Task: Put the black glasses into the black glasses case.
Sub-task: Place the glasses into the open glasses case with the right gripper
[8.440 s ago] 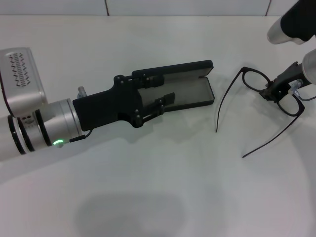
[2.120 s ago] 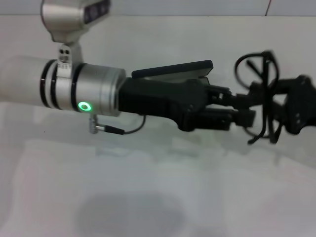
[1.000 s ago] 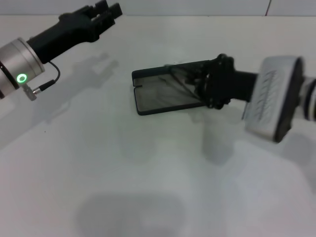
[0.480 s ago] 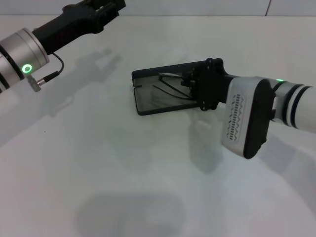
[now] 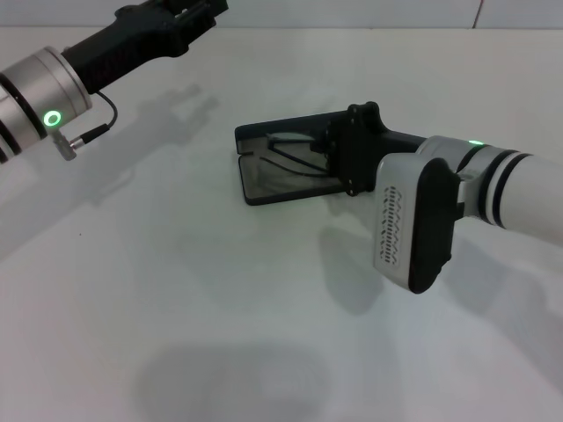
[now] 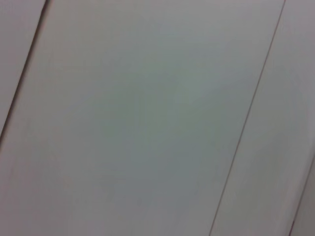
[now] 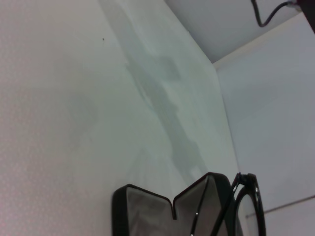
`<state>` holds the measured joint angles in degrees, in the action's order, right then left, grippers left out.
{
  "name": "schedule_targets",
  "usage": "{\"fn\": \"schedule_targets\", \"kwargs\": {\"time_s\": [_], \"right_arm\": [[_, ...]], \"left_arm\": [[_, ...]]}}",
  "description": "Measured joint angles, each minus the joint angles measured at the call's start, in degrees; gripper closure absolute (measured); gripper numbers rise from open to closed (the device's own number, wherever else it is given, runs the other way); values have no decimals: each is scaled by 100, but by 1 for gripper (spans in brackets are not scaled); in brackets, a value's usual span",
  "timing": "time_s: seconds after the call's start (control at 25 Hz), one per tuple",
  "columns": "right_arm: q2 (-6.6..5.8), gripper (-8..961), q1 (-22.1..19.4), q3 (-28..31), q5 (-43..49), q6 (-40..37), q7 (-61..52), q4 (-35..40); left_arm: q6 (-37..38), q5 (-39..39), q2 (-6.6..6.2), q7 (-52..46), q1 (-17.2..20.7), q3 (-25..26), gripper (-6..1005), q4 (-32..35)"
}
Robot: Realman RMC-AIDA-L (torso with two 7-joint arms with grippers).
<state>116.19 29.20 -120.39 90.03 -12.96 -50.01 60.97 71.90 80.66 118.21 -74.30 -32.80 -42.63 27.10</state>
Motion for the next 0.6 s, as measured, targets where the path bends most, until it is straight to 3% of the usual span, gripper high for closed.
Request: {"fn": "schedule_targets", "kwargs": {"time_s": [0.6], "right_arm": [[0, 785, 328, -560, 186, 759, 4, -323]], "left_arm": [[4, 3, 0, 47, -15, 0, 539, -56]]}}
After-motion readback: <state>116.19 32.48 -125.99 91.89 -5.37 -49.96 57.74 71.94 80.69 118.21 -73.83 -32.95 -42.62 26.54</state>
